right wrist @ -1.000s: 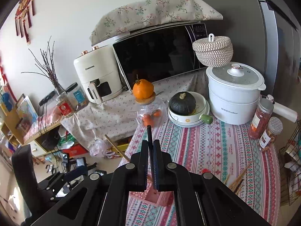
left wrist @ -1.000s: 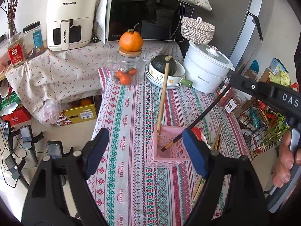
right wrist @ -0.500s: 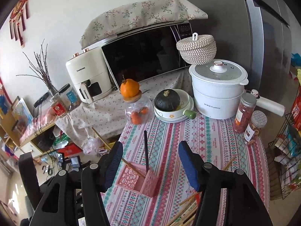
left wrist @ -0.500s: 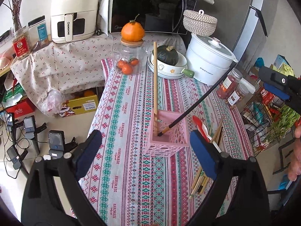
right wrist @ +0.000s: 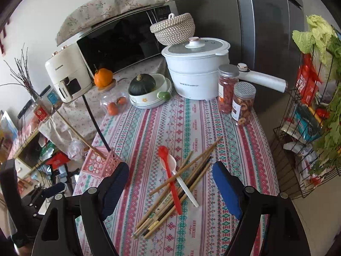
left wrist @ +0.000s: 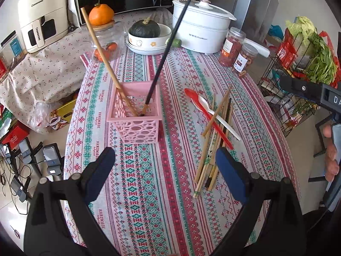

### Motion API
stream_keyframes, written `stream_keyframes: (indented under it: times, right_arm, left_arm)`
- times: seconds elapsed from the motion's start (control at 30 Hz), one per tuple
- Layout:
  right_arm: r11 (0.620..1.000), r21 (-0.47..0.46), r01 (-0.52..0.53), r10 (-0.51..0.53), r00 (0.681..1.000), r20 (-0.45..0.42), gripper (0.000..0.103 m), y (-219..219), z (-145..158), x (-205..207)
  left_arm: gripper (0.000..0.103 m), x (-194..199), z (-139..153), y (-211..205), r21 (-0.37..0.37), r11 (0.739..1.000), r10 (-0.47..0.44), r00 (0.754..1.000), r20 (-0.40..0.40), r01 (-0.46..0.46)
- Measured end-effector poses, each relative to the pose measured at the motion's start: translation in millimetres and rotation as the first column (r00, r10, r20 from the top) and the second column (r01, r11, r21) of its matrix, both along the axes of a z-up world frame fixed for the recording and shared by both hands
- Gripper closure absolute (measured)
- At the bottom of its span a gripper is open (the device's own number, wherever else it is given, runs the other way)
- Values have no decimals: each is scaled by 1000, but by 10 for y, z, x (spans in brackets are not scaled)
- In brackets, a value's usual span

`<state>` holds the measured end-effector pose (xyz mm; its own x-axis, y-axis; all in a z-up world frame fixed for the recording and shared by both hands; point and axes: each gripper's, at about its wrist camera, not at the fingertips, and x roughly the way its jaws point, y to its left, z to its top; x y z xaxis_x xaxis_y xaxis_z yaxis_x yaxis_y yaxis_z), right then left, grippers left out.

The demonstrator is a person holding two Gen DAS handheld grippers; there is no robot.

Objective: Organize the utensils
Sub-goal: 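Grasp another wooden chopstick from the pile with the left tool and lift it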

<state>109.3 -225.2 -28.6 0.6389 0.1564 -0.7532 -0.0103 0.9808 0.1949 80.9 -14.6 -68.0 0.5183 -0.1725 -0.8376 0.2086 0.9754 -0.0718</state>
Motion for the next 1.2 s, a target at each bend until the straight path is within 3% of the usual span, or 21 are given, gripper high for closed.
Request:
stream_keyframes:
  times: [0.27, 0.47, 0.57, 0.83, 1.03, 1.2]
  right_arm:
    - [995, -38, 91, -95, 988, -119, 18, -703, -315, -47]
    - [988, -25, 154, -156, 971, -180, 18, -1118, -493, -43]
    - [984, -32, 176, -179, 963, -202, 18, -1237, -560, -34]
    - [974, -13, 227, -222, 942, -252, 18, -1454, -711, 47]
    - [970, -3, 243, -235, 931, -279, 18, -1541, -797, 100]
    - [967, 7, 253, -241, 929, -281, 18, -1588, -811, 155]
  left_arm:
    - [8, 64, -172, -585, 57, 992, -112, 993, -47, 115]
    - [10, 345, -263, -1053, 101, 977, -180, 981, -79, 187]
    - [21, 560, -321, -1318, 119, 968, -210, 972, -103, 221]
    - [68, 1267, -620, -1909, 136, 951, -252, 951, -181, 278]
    - [86, 1639, -831, -2186, 151, 948, -245, 945, -217, 280]
    - [87, 1795, -965, -2234, 131, 957, -221, 942, -252, 259]
